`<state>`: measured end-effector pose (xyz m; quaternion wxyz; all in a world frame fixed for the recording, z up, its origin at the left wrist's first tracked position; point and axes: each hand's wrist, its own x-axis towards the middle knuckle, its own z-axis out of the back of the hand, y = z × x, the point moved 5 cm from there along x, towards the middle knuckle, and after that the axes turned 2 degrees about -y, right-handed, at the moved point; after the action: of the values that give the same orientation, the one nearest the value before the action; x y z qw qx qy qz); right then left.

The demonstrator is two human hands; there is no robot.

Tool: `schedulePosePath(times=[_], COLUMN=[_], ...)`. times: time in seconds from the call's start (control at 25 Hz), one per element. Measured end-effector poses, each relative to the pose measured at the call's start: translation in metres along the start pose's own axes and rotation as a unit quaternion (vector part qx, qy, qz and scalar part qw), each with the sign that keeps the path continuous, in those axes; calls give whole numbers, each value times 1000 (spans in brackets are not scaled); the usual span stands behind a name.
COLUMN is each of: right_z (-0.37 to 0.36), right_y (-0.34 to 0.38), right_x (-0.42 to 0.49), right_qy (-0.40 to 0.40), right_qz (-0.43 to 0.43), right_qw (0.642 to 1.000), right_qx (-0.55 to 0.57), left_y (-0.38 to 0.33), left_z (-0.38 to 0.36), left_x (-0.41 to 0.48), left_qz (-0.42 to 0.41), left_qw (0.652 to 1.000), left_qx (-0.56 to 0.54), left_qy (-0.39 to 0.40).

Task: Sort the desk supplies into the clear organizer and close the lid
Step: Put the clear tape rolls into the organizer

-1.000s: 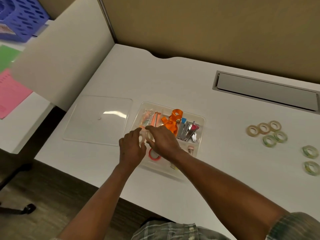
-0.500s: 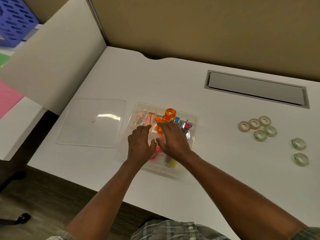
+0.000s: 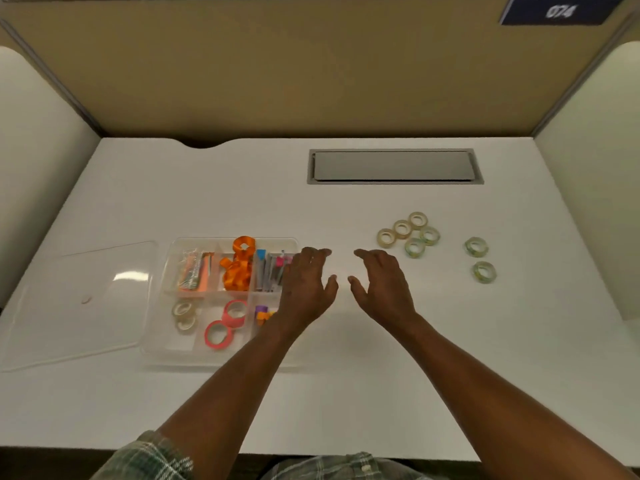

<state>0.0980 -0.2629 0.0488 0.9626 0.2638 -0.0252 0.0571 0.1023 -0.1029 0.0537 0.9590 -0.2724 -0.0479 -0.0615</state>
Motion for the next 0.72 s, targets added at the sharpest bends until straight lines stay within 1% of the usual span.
schedulePosePath(times=[0.2, 0.36, 0.48, 0.72], right_z=[42, 62, 68, 68], right_y=[-95, -167, -209, -256], right_x=[-23, -34, -39, -41], right_qy=[-19, -5, 29, 118], right_qz=[-87, -164, -208, -238], right_qw=[996, 985, 974, 953], right_qx=[-23, -53, -81, -147], left_y=[-76, -126, -156, -203], left_z=[-67, -120, -150, -200], left_x=[24, 38, 47, 66], left_qz=[-63, -113, -144, -171], left_qw=[994, 980, 967, 948], left_qx=[37, 90, 122, 169], left_qy=[79, 136, 168, 207])
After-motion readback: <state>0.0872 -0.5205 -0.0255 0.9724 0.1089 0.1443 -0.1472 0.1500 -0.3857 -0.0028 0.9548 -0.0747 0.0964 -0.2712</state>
